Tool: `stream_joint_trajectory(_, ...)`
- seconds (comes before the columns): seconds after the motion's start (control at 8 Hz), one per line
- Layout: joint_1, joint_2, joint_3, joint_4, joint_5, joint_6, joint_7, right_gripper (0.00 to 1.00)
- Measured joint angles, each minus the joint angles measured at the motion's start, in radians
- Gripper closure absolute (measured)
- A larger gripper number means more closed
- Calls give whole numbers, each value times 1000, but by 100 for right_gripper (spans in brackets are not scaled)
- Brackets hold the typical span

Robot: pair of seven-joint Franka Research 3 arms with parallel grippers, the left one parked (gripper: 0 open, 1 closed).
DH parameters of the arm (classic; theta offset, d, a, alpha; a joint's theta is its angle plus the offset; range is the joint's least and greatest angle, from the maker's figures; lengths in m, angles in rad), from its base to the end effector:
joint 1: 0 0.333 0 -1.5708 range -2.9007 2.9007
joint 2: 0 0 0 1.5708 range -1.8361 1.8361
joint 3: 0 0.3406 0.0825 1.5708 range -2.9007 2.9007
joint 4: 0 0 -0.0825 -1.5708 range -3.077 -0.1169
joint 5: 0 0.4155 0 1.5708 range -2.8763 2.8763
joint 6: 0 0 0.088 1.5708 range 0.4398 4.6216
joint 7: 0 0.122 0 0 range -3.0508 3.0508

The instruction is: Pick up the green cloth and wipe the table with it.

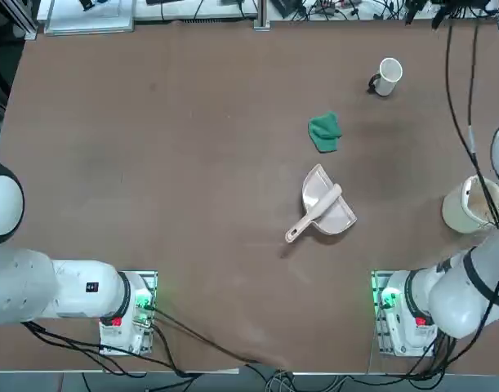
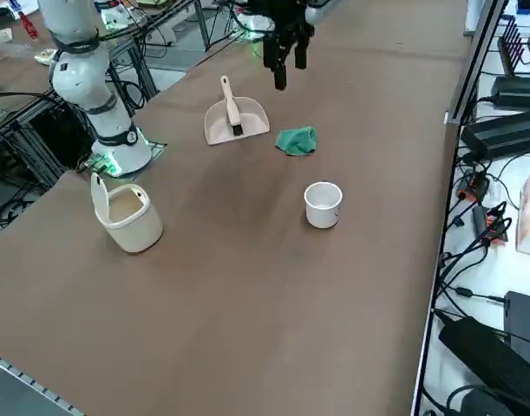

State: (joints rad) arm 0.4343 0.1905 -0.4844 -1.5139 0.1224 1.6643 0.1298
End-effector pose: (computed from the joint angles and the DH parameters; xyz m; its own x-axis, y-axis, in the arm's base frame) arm 0.6474 0.0069 0.5654 0.9826 -0.1843 -0.0224 -0.1850 -0.9823 -0.0307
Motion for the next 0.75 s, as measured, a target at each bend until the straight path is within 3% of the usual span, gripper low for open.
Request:
stream_joint_trajectory(0.38,-279,-95,282,-21,-87,-28,-1,0)
stream_joint_trajectory(0.5,-349,-127,352,-48,-105,-31,-10,0)
stream_joint_trajectory(0.75,-463,-200,445,-123,-109,-48,-56,0)
